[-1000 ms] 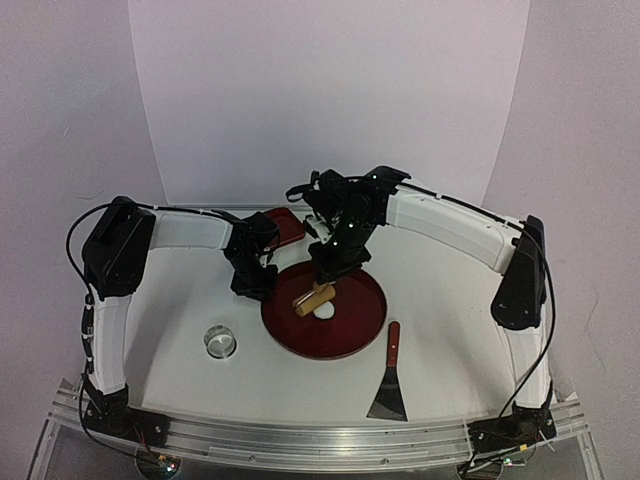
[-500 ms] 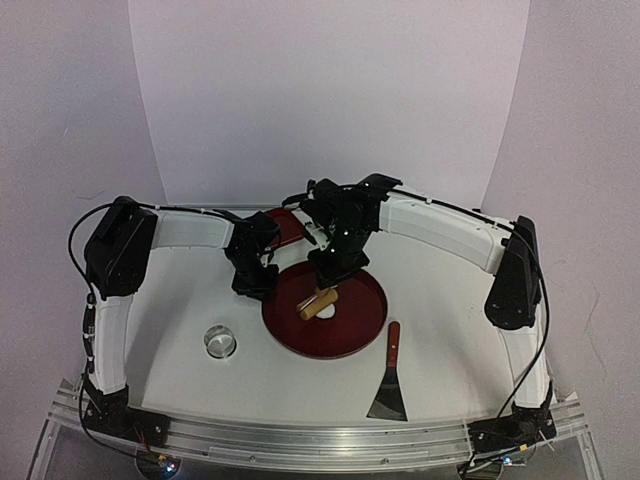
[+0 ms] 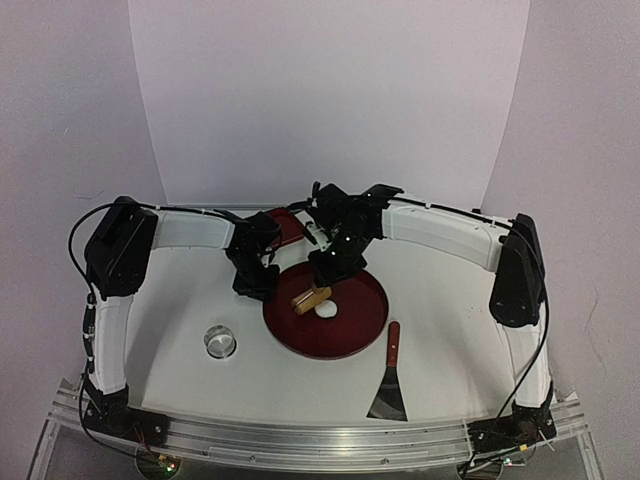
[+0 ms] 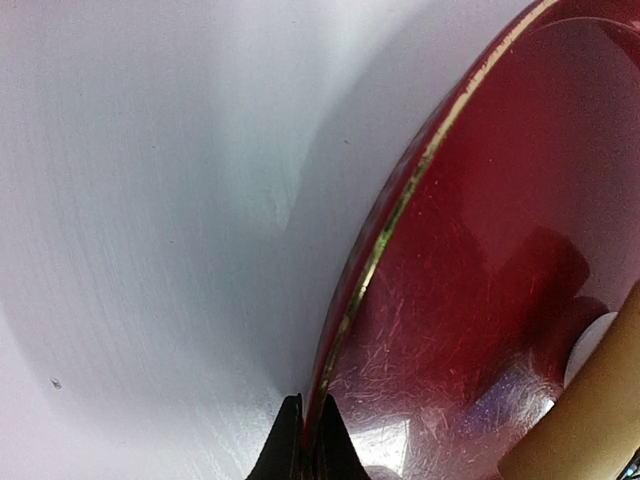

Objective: Roll out the dumpling wrappers from the dough

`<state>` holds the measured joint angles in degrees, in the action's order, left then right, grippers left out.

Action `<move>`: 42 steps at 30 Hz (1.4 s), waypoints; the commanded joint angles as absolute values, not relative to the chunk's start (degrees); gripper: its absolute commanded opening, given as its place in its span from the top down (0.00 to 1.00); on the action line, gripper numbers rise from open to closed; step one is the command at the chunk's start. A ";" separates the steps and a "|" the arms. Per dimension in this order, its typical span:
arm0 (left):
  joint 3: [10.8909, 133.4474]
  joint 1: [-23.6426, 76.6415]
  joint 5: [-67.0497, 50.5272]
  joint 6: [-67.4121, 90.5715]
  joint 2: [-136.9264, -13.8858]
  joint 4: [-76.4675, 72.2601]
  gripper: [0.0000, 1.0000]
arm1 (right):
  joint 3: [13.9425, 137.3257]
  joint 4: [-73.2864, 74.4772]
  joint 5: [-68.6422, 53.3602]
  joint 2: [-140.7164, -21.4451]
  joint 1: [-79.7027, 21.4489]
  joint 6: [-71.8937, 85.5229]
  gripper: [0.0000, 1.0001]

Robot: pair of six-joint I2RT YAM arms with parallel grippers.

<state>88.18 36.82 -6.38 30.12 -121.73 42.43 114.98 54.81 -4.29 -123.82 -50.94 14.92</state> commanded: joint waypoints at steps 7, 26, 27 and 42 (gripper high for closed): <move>89.82 36.83 -0.53 31.32 -125.43 48.00 1.00 | 111.28 64.75 -4.04 -120.48 -49.67 12.62 1.00; 90.73 37.00 1.32 32.64 -126.26 49.28 1.00 | 126.45 75.09 -2.45 -119.36 -49.66 14.61 1.00; 90.71 37.02 1.32 32.67 -126.21 49.27 1.00 | 125.00 75.15 -2.10 -118.74 -49.63 14.67 1.00; 90.43 37.95 1.37 33.12 -126.15 49.27 1.00 | 122.48 74.91 -2.13 -121.78 -49.61 15.22 1.00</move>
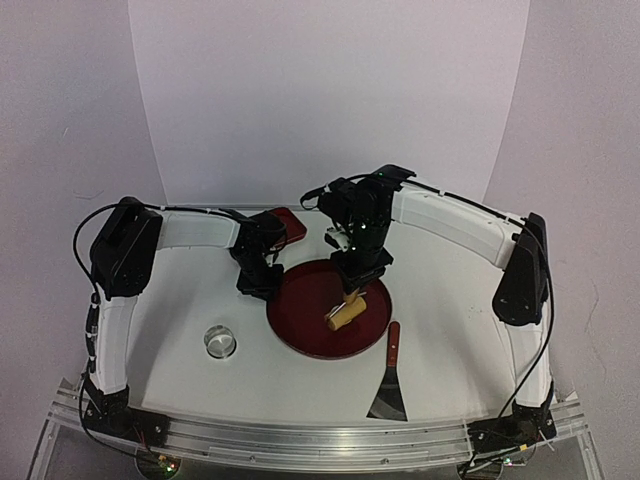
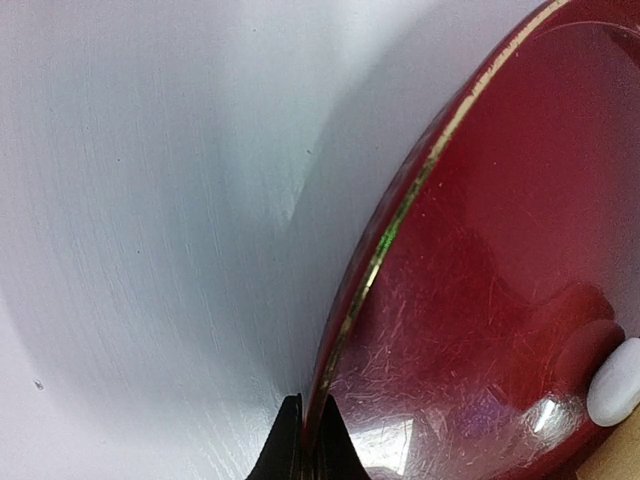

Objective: Roll out the dumpling wrappers from the dough

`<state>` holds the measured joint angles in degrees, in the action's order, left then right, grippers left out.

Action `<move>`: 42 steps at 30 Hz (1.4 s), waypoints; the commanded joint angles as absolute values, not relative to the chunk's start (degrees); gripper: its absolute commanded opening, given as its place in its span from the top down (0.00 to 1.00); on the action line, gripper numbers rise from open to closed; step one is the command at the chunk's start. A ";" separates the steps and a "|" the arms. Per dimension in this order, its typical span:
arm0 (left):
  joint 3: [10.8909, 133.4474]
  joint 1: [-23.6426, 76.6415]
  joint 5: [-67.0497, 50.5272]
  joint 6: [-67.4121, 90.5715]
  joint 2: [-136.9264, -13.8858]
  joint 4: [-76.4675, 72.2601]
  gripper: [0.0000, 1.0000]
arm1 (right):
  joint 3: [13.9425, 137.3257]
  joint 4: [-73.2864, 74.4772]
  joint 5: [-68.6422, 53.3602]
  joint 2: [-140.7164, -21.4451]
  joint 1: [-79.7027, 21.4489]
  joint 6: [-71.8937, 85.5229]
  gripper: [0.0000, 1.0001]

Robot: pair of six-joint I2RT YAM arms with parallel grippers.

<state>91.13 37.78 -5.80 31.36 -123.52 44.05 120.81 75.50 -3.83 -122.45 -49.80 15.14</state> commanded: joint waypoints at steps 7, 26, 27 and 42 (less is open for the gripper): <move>90.04 38.06 1.41 33.17 -126.08 49.27 1.00 | 120.56 74.23 -2.59 -122.88 -49.27 14.51 1.00; 91.98 38.13 1.63 32.16 -128.09 51.27 1.00 | 116.38 71.29 -11.69 -117.17 -46.69 13.94 1.00; 92.09 38.11 1.59 32.25 -128.30 51.30 1.00 | 117.37 72.06 -11.95 -116.51 -46.69 14.01 1.00; 91.67 38.09 1.48 32.99 -128.07 51.36 1.00 | 125.12 74.21 -8.12 -124.47 -46.61 13.90 1.00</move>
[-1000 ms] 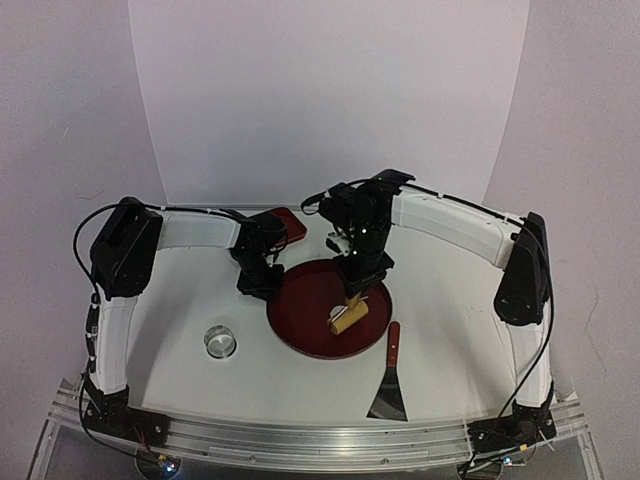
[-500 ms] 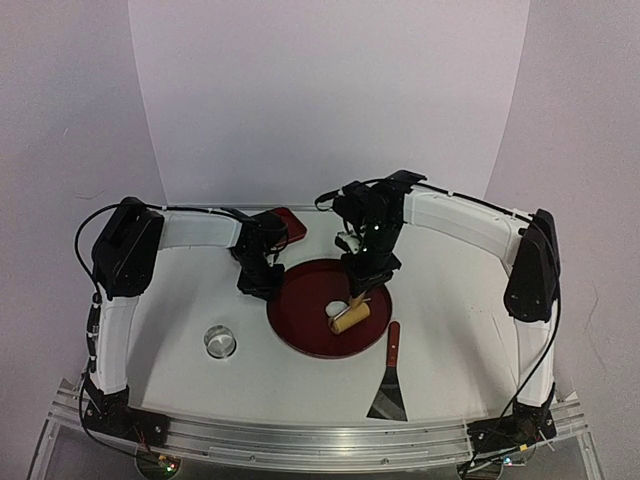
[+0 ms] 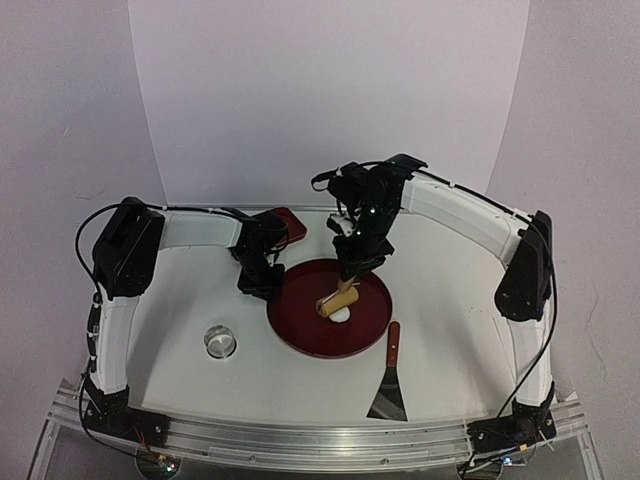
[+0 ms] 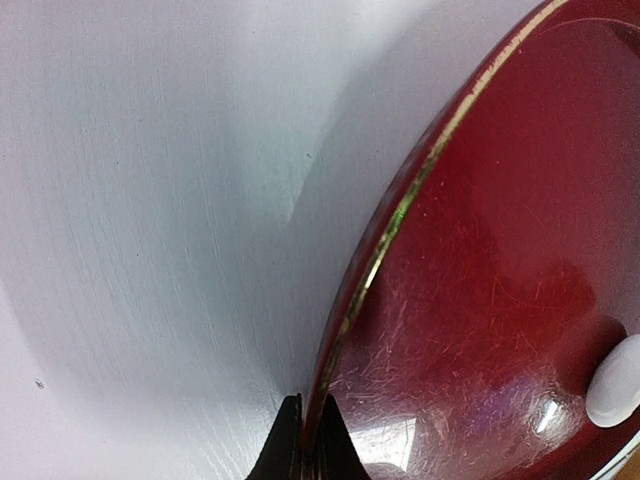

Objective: Roll out the dumpling wrappers from the dough

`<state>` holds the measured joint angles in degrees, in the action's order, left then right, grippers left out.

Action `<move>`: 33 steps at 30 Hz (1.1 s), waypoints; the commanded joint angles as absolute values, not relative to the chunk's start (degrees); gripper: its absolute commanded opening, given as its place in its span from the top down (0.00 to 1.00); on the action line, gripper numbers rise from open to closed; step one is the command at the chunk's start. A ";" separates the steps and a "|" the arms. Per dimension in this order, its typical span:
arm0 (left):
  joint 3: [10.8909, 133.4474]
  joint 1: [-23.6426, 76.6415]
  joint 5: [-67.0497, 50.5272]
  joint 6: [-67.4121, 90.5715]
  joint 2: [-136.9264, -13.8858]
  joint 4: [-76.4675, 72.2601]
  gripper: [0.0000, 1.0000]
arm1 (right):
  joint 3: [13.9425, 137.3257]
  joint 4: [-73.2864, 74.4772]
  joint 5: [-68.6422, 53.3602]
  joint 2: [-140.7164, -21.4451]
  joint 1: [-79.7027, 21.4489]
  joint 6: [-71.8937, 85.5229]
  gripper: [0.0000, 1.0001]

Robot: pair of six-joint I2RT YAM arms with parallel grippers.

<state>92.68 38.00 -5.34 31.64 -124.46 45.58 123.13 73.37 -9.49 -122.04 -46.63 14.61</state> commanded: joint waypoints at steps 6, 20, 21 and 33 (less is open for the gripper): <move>91.45 38.12 1.63 33.02 -127.79 51.43 1.00 | 122.65 73.92 -7.35 -125.32 -46.64 12.89 1.00; 92.14 38.06 1.57 33.11 -128.42 51.58 1.00 | 109.70 70.09 -6.65 -122.94 -46.51 11.25 1.00; 92.29 38.10 1.58 33.10 -128.48 51.64 1.00 | 109.32 69.64 -6.58 -123.13 -46.49 11.25 1.00; 92.67 38.12 1.42 33.44 -128.65 52.30 1.00 | 116.81 69.04 -9.14 -125.76 -45.17 11.09 1.00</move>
